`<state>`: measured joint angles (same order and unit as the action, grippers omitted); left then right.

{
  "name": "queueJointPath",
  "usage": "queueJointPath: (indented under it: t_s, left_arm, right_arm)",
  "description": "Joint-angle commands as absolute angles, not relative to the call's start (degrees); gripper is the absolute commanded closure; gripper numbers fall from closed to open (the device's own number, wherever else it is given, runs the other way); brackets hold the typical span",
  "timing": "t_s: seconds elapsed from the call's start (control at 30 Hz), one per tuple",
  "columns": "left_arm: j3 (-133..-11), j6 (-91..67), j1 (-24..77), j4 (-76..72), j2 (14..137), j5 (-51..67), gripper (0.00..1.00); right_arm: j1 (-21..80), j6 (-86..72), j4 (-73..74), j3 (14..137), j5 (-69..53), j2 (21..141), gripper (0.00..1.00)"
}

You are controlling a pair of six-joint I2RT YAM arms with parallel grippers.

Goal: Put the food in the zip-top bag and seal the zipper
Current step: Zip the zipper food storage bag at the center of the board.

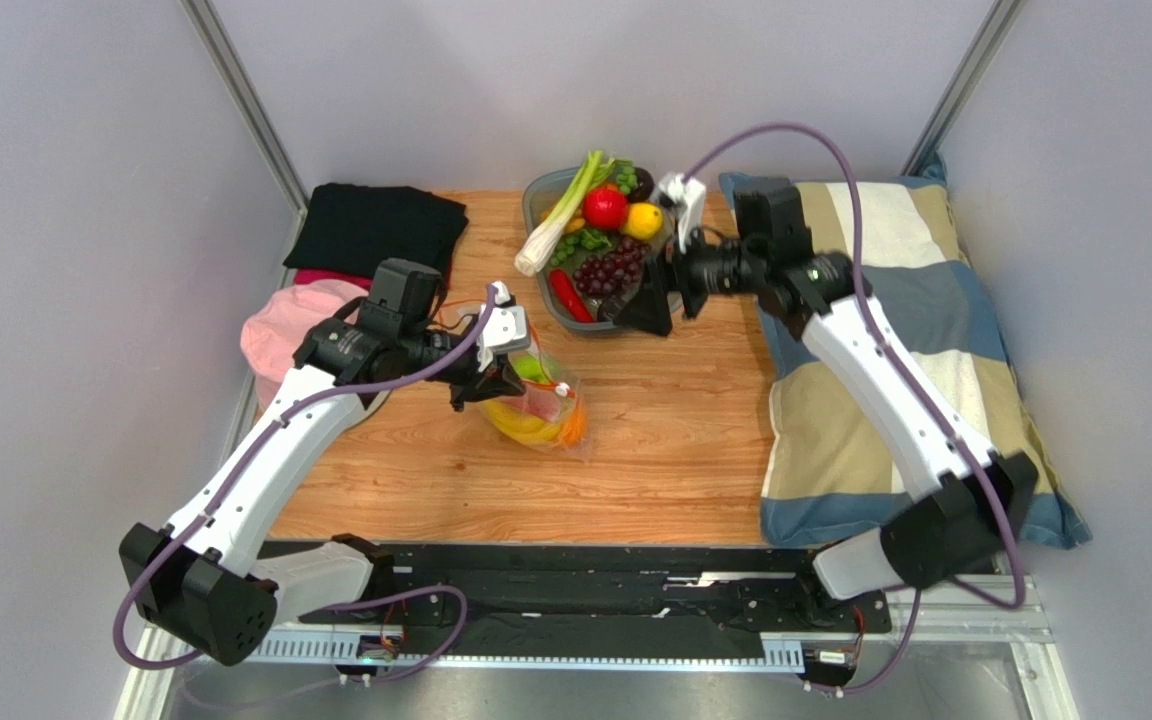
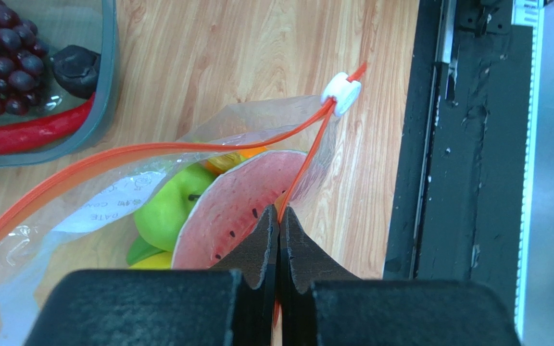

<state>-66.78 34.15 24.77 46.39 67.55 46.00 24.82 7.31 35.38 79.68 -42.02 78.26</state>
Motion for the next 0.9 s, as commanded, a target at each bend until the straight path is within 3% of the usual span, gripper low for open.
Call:
queueJointPath:
  t_s: [0.0, 0.4, 0.73, 0.87]
  left_arm:
    - [-68.9, 25.2, 25.7, 40.6, 69.1, 47.9, 1.0]
    - [-70.5, 17.0, 27.3, 35.2, 71.3, 46.1, 1.0]
    - [-67.9, 16.4, 27.3, 33.1, 68.5, 46.1, 1.0]
    - [-67.9, 17.3, 27.3, 33.1, 68.4, 46.1, 1.0]
  right_arm:
    - [27.5, 10.1, 22.5, 67.0, -40.3, 68.6, 0.16]
    - [38.9, 14.1, 15.5, 61.0, -35.0, 66.2, 0.19]
    - [39.6, 19.3, 4.6, 56.7, -30.9, 70.0, 0.27]
    - [39.6, 20.9, 0.5, 54.3, -30.3, 70.6, 0.36]
